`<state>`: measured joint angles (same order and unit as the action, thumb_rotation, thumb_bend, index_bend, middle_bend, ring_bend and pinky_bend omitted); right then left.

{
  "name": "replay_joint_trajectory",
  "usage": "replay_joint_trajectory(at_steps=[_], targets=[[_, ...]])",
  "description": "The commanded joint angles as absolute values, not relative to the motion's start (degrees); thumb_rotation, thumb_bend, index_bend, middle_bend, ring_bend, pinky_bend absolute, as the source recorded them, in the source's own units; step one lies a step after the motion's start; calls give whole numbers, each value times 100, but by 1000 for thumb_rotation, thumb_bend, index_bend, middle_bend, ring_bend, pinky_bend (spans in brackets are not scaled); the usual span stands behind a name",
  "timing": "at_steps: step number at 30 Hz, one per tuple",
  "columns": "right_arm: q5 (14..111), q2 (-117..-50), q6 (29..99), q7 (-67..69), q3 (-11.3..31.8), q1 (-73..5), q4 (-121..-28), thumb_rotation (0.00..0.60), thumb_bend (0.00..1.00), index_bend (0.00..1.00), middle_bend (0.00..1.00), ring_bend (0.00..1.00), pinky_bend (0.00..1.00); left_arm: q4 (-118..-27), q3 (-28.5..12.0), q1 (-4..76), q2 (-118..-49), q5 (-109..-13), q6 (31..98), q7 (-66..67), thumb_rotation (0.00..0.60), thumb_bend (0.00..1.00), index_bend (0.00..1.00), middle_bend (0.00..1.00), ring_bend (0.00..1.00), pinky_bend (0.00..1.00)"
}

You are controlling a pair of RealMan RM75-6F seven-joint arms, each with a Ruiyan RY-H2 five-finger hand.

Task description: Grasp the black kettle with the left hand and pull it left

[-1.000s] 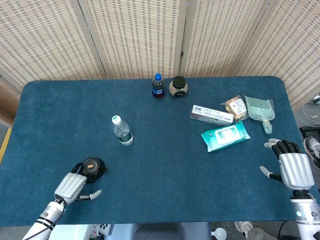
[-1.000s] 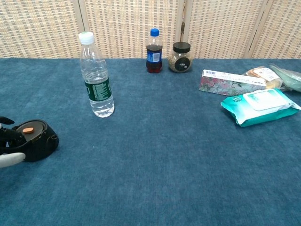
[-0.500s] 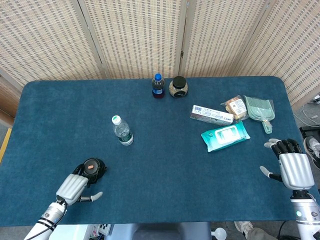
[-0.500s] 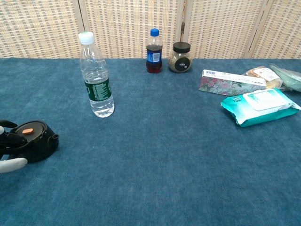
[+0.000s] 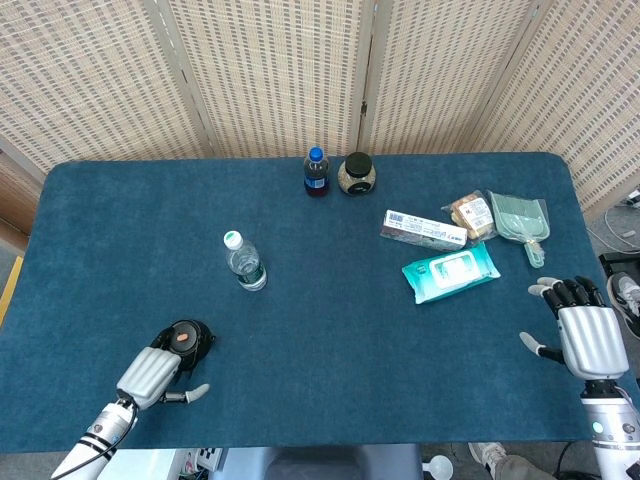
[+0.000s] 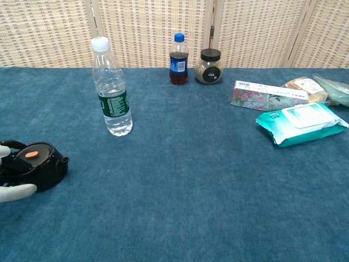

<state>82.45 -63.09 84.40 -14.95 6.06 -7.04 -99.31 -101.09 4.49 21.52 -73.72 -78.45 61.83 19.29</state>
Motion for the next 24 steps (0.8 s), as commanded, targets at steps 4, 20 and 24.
replay_joint_trajectory(at_steps=[4, 20, 24], targets=[[8245, -6309, 8440, -1495, 606, -704, -9931, 600, 137, 321, 278, 223, 141, -10112, 362, 2239, -7363, -7786, 6047, 1721, 90, 152, 629, 776, 710, 0], [8245, -6309, 8440, -1495, 606, -704, -9931, 600, 137, 321, 278, 223, 137, -9861, -84, 2415, -7496, -7463, 6056, 1354, 0, 97, 808, 958, 870, 0], [8245, -6309, 8440, -1495, 606, -704, -9931, 600, 137, 321, 278, 223, 135, -9874, -190, 2448, -7483, -7316, 6069, 1337, 7, 96, 848, 991, 903, 0]])
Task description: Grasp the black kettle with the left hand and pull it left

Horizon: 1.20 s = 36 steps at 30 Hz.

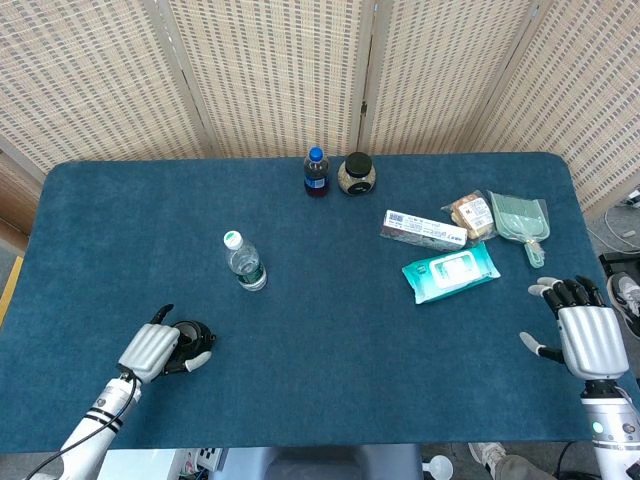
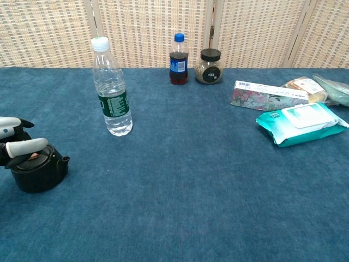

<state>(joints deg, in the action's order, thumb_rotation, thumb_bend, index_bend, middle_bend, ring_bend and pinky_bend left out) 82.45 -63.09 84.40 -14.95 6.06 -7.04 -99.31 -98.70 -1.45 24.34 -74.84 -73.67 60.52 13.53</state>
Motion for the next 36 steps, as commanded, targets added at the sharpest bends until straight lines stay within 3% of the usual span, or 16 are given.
replay_joint_trajectory(at_steps=[1, 15, 19, 25, 30, 36], targets=[[8245, -6309, 8440, -1495, 606, -704, -9931, 600, 137, 321, 278, 223, 133, -9872, -217, 2452, -7484, -7284, 6083, 1324, 14, 97, 862, 998, 914, 0], [8245, -6309, 8440, -1495, 606, -704, -9931, 600, 137, 321, 278, 223, 128, -9850, -444, 2391, -7450, -7209, 6488, 1236, 50, 97, 955, 1000, 980, 56], [8245, -6309, 8440, -1495, 606, -704, -9931, 600, 137, 321, 278, 223, 128, -9938, -515, 2339, -7346, -7159, 6633, 1213, 100, 97, 962, 1000, 987, 63], [8245, -6309, 8440, -1495, 606, -704, -9931, 600, 137, 321, 278, 223, 128, -10098, -642, 2228, -7198, -7136, 6958, 1191, 94, 99, 973, 1000, 998, 94], [8245, -6309, 8440, -1495, 606, -704, -9931, 600, 137, 320, 278, 223, 128, -10124, -746, 2131, -7227, -7140, 7251, 1141, 114, 177, 977, 1000, 1000, 147], [8245, -6309, 8440, -1495, 606, -704, -9931, 600, 137, 321, 278, 223, 128, -10064, -820, 2053, -7336, -7188, 7511, 1124, 204, 259, 990, 1000, 1000, 198]])
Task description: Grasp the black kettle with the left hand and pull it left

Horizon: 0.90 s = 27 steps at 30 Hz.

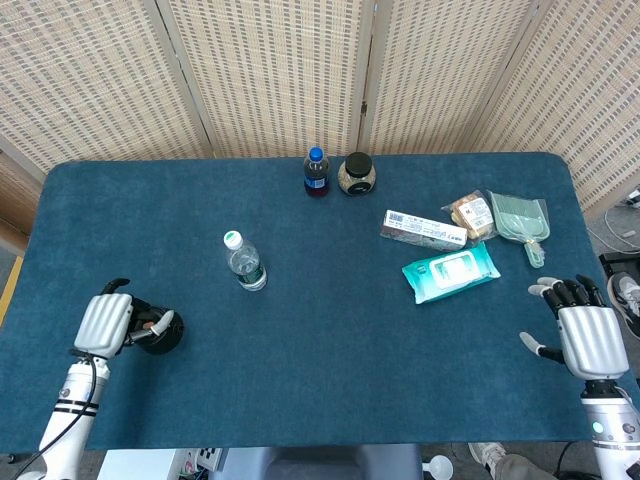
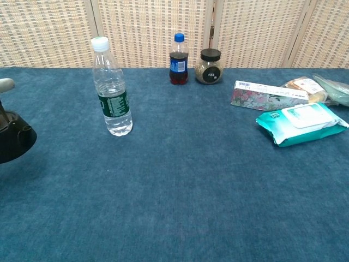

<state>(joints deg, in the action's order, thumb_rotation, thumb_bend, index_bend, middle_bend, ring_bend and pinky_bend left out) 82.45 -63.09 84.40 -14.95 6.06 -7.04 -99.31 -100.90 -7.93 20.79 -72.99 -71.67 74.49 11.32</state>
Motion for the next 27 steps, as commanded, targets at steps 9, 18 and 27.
replay_joint_trajectory(at_steps=[9, 18, 27], targets=[[8245, -6309, 8440, -1495, 606, -704, -9931, 600, 137, 321, 278, 223, 127, -9978, -847, 1994, -7434, -7271, 7674, 1133, 315, 322, 992, 1000, 1000, 255], [8245, -6309, 8440, -1495, 606, -704, -9931, 600, 136, 321, 278, 223, 128, -9919, -838, 1960, -7495, -7318, 7717, 1142, 387, 387, 990, 1000, 1000, 293], [8245, -6309, 8440, -1495, 606, -704, -9931, 600, 137, 266, 278, 223, 128, -9859, -812, 1945, -7488, -7374, 7691, 1135, 589, 403, 987, 1000, 1000, 300]])
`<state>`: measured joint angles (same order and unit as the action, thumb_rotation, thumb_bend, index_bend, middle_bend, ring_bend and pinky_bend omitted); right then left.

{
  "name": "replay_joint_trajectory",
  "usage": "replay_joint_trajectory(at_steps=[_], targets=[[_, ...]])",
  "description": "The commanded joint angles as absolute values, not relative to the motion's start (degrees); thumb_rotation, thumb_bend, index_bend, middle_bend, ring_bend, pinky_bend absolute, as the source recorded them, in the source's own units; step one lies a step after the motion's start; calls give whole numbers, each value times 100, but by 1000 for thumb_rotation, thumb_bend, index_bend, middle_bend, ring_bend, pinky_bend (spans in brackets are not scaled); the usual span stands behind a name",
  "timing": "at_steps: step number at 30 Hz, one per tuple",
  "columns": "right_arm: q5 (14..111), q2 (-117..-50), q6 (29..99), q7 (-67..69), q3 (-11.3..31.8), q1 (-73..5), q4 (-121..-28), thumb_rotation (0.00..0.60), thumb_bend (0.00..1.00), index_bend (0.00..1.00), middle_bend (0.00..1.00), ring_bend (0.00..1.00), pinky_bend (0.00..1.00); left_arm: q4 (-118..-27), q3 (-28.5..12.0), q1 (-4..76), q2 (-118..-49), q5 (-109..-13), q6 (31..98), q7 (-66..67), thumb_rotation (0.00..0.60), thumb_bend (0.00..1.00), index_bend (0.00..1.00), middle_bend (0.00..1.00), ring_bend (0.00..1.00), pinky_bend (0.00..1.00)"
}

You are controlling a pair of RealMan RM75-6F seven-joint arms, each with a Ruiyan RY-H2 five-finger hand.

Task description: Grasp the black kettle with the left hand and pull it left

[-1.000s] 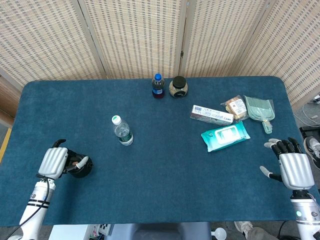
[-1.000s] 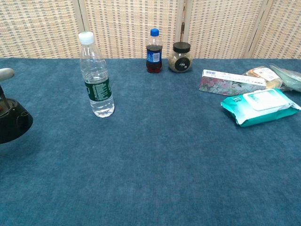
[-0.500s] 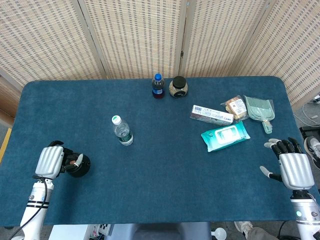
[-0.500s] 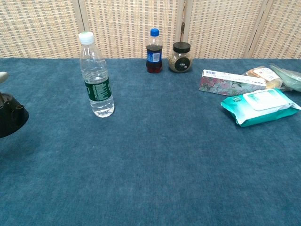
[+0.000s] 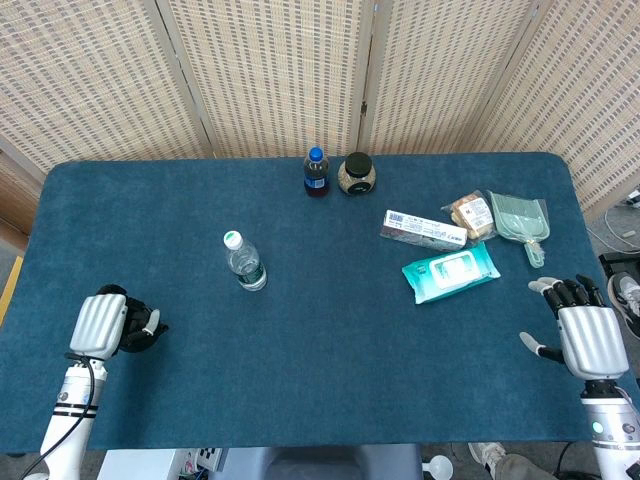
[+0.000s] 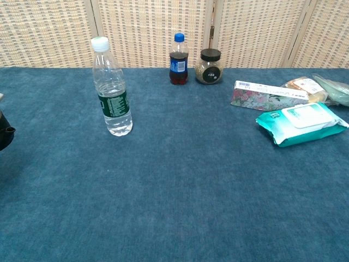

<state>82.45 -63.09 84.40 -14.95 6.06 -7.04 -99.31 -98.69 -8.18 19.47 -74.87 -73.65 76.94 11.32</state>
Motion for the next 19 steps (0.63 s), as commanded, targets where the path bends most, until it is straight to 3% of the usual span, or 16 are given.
replay_joint_trajectory(at_steps=[1, 7, 19], targets=[[8245, -6309, 8440, -1495, 606, -704, -9931, 600, 137, 264, 278, 223, 128, -9853, -807, 1942, -7491, -7378, 7686, 1130, 600, 404, 986, 1000, 1000, 300], [8245, -6309, 8440, -1495, 606, -704, -9931, 600, 137, 264, 278, 223, 128, -9824, -805, 1918, -7506, -7395, 7672, 1007, 528, 406, 983, 1000, 1000, 300], [8245, -6309, 8440, -1495, 606, -704, -9931, 600, 137, 264, 278, 223, 128, -9784, -796, 1887, -7530, -7393, 7643, 952, 520, 406, 983, 1000, 1000, 307]])
